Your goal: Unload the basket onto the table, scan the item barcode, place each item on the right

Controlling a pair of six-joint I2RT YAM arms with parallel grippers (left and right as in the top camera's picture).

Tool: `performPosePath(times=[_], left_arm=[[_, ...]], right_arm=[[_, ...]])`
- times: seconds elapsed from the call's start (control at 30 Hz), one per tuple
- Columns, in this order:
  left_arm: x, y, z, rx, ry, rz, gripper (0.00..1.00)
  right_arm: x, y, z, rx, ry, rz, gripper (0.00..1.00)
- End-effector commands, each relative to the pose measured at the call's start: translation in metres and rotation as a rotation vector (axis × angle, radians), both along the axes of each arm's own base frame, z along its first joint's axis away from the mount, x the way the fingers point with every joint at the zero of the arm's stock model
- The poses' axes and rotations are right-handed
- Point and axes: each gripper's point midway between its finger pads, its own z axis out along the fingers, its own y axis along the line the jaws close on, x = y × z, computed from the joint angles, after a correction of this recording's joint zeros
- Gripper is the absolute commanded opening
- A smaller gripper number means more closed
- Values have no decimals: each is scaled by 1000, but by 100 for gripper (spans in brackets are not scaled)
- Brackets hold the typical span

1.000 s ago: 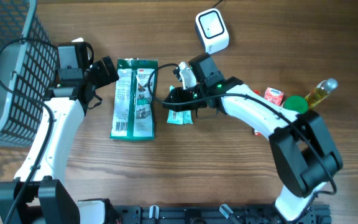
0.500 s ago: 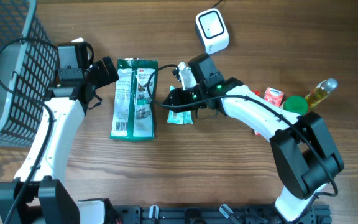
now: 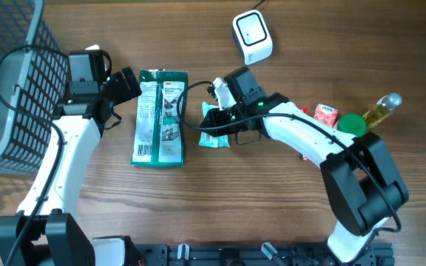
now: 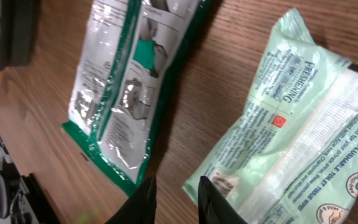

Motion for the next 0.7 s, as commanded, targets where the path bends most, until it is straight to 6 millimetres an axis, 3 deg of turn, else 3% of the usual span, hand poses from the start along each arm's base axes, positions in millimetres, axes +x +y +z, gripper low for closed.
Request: performPosePath(times=[0.0,0.23,0.3,0.37,0.53,0.6,0.67], left_arm=[[2,3,5,13,-12,3,100],[2,3,5,13,-12,3,100],[2,3,5,13,-12,3,100],[2,3,5,13,-12,3,100],[2,3,5,13,-12,3,100],[2,3,5,13,-11,3,100],[2,3,5,13,-12,3,100]], right_arm=[[-9,-5,-34,-55,55,15,22],[-24,-8,-85,-114,166,28,20],[-27,-10,-92,-125,185,27,20],[-25,0,-70,-47,183,49,25],[-2,14,15,97,23,61,25],[-1,14,31,116,-9,63,24],[-4,16,29,113,-8,68,19]])
